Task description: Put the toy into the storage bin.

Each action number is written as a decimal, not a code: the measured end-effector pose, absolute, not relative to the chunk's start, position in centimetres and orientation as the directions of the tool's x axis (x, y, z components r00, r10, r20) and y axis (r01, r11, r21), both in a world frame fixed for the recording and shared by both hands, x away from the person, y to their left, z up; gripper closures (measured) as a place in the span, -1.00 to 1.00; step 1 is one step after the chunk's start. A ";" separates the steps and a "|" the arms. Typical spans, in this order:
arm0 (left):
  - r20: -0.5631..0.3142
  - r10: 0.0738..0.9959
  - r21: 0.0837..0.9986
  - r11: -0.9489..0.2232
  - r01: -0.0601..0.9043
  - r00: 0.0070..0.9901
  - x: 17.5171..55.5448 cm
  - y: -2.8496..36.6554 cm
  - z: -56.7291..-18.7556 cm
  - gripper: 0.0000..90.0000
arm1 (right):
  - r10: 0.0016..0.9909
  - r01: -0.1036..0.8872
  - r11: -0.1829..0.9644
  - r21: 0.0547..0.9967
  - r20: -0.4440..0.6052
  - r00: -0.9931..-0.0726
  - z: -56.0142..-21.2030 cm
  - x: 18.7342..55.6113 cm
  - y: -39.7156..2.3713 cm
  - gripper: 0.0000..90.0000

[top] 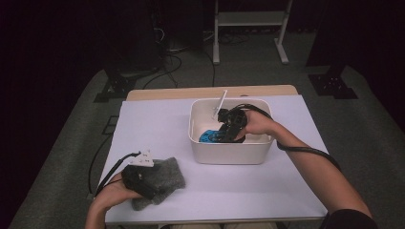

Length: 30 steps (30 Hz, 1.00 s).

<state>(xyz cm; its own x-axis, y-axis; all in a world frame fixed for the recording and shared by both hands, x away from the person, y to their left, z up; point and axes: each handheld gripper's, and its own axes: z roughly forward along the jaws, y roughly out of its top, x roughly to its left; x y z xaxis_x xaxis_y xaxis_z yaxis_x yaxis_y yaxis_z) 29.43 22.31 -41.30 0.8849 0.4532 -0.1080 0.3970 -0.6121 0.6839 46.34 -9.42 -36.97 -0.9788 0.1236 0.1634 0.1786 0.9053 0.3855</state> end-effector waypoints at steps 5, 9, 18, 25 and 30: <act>-0.104 0.450 0.683 -0.616 0.393 0.887 29.4 22.3 -41.2 -0.81 | 0.120 0.176 0.909 0.379 0.166 -0.979 -37.2 46.3 -9.2 -0.40; -0.108 0.451 0.683 -0.614 0.396 0.886 29.4 22.3 -41.3 -0.81 | 0.119 0.175 0.910 0.377 0.169 -0.978 -37.2 46.4 -9.2 -0.40; -0.107 0.450 0.684 -0.614 0.394 0.887 29.3 22.3 -41.2 -0.81 | 0.122 0.182 0.909 0.374 0.179 -0.976 -37.2 46.4 -9.2 -0.40; -0.108 0.451 0.682 -0.615 0.396 0.886 29.3 22.3 -41.2 -0.81 | 0.124 0.184 0.908 0.377 0.178 -0.976 -37.0 46.4 -9.3 -0.40; -0.104 0.448 0.681 -0.618 0.392 0.888 29.3 22.3 -41.1 -0.81 | 0.130 0.192 0.914 0.356 0.190 -0.973 -37.3 46.5 -9.3 -0.41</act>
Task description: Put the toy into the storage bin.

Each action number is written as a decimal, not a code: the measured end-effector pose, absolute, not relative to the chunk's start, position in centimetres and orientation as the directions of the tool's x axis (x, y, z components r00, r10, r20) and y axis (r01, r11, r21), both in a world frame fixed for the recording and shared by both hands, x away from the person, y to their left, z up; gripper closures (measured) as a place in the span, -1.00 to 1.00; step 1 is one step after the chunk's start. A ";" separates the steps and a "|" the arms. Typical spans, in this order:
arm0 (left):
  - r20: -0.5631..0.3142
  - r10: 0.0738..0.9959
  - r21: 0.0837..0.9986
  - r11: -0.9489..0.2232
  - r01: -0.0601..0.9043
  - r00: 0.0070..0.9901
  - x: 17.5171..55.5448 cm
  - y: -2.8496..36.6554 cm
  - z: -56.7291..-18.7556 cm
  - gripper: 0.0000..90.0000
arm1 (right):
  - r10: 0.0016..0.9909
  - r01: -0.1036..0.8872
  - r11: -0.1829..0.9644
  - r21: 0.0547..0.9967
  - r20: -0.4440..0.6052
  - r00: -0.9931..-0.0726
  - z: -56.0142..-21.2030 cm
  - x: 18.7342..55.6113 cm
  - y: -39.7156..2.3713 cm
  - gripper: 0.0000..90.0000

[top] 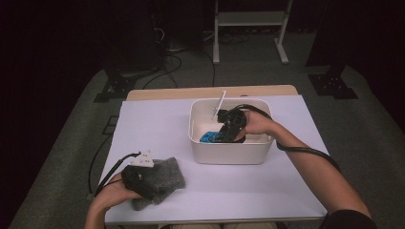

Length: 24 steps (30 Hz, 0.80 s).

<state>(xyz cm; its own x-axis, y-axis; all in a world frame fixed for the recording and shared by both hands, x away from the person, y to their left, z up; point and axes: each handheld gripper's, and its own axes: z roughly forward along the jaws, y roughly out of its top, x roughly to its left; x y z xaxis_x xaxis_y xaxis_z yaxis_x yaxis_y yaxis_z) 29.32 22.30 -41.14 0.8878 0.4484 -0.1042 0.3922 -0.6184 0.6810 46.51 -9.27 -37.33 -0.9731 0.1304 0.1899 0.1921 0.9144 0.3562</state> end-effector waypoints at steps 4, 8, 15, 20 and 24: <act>-0.103 0.448 0.683 -0.617 0.391 0.888 29.3 22.4 -41.1 -0.81 | 0.144 0.204 0.918 0.342 0.193 -0.971 -37.5 46.7 -9.2 -0.45; -0.103 0.443 0.690 -0.613 0.385 0.890 29.2 22.3 -40.9 -0.81 | 0.151 0.221 0.891 0.398 0.199 -0.968 -36.3 47.0 -9.5 -0.40; -0.104 0.445 0.688 -0.613 0.387 0.890 29.2 22.3 -41.0 -0.81 | 0.160 0.227 0.890 0.394 0.196 -0.967 -36.1 47.0 -9.7 -0.42; -0.105 0.444 0.688 -0.614 0.387 0.890 29.2 22.2 -41.0 -0.81 | 0.161 0.227 0.886 0.404 0.192 -0.968 -35.9 47.0 -9.8 -0.44; -0.106 0.444 0.690 -0.612 0.387 0.890 29.2 22.2 -41.0 -0.81 | 0.165 0.231 0.881 0.412 0.190 -0.968 -35.5 46.9 -10.2 -0.44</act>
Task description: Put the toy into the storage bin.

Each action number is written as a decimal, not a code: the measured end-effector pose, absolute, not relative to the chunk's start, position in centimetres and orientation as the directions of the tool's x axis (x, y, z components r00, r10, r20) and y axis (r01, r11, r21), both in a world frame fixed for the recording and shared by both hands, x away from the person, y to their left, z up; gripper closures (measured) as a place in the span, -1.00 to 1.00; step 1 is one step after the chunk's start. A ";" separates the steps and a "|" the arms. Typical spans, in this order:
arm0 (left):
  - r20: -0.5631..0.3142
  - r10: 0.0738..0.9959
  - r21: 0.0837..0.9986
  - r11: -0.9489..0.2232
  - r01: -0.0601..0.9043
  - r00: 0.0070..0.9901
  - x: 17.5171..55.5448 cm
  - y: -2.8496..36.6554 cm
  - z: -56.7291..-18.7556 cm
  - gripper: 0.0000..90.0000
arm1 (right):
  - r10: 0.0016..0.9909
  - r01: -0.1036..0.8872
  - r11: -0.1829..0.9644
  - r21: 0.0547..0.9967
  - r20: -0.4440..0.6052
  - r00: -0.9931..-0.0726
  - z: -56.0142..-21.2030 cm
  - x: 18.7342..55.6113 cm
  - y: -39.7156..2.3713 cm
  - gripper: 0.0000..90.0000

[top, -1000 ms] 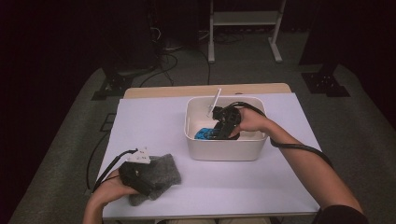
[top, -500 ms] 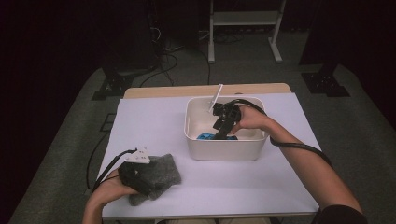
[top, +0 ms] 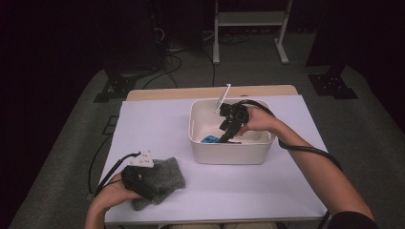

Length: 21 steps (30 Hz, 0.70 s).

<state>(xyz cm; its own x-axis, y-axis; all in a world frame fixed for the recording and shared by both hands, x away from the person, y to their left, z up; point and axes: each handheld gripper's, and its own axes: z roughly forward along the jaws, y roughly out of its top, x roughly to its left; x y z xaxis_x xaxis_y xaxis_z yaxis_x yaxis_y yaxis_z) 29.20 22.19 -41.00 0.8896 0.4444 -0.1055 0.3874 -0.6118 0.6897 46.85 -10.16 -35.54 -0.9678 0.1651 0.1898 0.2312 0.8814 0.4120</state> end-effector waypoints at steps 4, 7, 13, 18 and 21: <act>-0.104 0.438 0.687 -0.618 0.383 0.893 29.2 22.1 -41.0 -0.81 | 0.165 0.232 0.874 0.427 0.188 -0.968 -35.0 46.7 -10.5 -0.45; -0.104 0.436 0.688 -0.618 0.381 0.894 29.3 22.1 -41.0 -0.81 | 0.165 0.231 0.870 0.436 0.184 -0.969 -34.6 46.5 -10.6 -0.47; -0.103 0.432 0.686 -0.621 0.379 0.896 29.2 21.9 -41.0 -0.81 | 0.172 0.236 0.865 0.443 0.181 -0.968 -34.1 46.3 -11.1 -0.50; -0.103 0.430 0.686 -0.622 0.377 0.897 29.3 21.9 -41.0 -0.81 | 0.176 0.238 0.864 0.445 0.176 -0.968 -33.8 46.2 -11.4 -0.51; -0.102 0.431 0.682 -0.626 0.378 0.897 29.3 21.9 -41.1 -0.81 | 0.180 0.241 0.862 0.446 0.176 -0.968 -33.6 46.2 -11.5 -0.51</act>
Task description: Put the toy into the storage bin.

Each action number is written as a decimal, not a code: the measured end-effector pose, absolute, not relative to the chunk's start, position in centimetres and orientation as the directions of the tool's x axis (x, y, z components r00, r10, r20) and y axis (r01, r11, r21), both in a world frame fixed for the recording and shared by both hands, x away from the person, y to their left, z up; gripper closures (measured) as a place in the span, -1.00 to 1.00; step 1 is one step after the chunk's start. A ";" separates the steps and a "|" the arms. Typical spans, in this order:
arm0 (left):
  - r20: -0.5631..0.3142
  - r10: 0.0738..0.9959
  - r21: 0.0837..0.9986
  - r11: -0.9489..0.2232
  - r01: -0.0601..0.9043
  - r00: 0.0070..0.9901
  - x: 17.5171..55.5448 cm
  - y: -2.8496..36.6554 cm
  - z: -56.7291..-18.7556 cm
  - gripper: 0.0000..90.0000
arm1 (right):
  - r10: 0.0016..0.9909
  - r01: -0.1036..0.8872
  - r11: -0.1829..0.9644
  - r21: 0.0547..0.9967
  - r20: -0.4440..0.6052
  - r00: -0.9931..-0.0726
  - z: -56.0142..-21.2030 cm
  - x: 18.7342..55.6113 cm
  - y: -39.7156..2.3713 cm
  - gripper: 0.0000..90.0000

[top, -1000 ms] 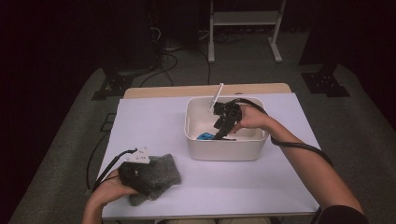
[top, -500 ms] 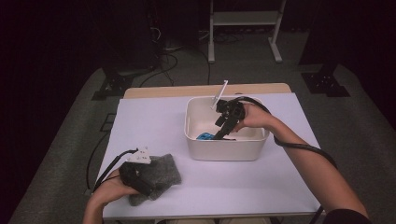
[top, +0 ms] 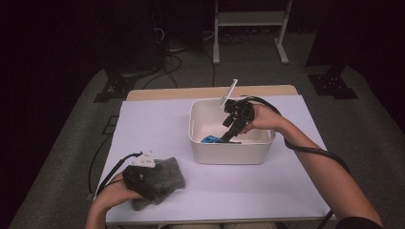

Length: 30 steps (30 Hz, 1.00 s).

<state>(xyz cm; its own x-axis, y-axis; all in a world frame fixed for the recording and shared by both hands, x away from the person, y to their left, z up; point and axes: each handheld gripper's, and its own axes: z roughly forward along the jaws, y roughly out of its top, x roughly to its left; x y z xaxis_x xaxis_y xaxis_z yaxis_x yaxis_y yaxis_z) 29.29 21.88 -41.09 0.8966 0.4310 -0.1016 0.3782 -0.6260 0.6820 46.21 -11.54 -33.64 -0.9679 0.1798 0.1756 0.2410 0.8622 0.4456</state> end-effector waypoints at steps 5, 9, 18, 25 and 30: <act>-0.100 0.439 0.690 -0.616 0.381 0.893 29.3 21.9 -40.9 -0.81 | 0.182 0.240 0.860 0.450 0.169 -0.969 -33.1 46.0 -11.9 -0.52; -0.096 0.434 0.687 -0.622 0.375 0.896 29.3 21.9 -40.9 -0.81 | 0.190 0.241 0.857 0.456 0.156 -0.969 -32.2 45.7 -12.4 -0.53; -0.093 0.428 0.684 -0.629 0.371 0.899 29.1 21.5 -41.0 -0.81 | 0.218 0.256 0.835 0.487 0.136 -0.967 -30.1 44.9 -13.7 -0.54; -0.090 0.433 0.688 -0.623 0.371 0.897 29.0 21.5 -40.8 -0.84 | 0.211 0.243 0.834 0.495 0.121 -0.970 -29.3 44.3 -14.3 -0.54; -0.091 0.430 0.681 -0.631 0.371 0.898 29.0 21.4 -41.0 -0.84 | 0.220 0.248 0.827 0.504 0.116 -0.969 -28.7 44.0 -15.0 -0.54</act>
<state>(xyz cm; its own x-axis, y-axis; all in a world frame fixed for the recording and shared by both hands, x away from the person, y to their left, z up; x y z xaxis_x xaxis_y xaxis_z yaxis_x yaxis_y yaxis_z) 28.99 21.41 -40.97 0.8982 0.4301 -0.0913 0.3713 -0.6309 0.6813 44.02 -14.96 -28.75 -0.9686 0.2196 0.1163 0.2481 0.8271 0.5043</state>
